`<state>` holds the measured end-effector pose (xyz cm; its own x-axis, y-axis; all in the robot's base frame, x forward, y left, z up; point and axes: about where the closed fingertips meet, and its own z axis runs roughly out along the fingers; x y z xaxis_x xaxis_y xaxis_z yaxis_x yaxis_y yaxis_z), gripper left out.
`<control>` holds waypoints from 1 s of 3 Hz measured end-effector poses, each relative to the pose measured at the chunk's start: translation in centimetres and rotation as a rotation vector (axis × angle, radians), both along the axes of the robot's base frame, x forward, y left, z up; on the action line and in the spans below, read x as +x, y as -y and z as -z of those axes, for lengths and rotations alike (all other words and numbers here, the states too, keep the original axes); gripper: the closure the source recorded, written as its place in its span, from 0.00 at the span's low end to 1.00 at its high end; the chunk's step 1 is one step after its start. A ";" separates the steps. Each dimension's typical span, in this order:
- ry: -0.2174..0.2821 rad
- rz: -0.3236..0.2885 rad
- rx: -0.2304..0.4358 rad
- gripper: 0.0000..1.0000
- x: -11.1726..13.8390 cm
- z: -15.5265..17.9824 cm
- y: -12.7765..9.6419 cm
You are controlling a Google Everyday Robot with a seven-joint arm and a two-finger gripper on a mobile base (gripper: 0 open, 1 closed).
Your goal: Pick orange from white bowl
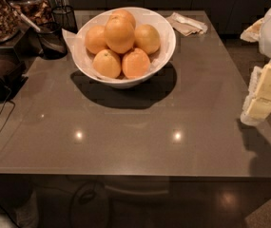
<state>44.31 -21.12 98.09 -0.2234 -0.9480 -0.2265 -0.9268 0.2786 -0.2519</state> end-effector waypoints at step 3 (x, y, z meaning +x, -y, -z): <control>-0.044 -0.011 0.024 0.00 4.9 -0.2 -4.4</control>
Offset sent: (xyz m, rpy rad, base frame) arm 0.0563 0.0618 -0.0009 -0.0253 0.1514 0.0402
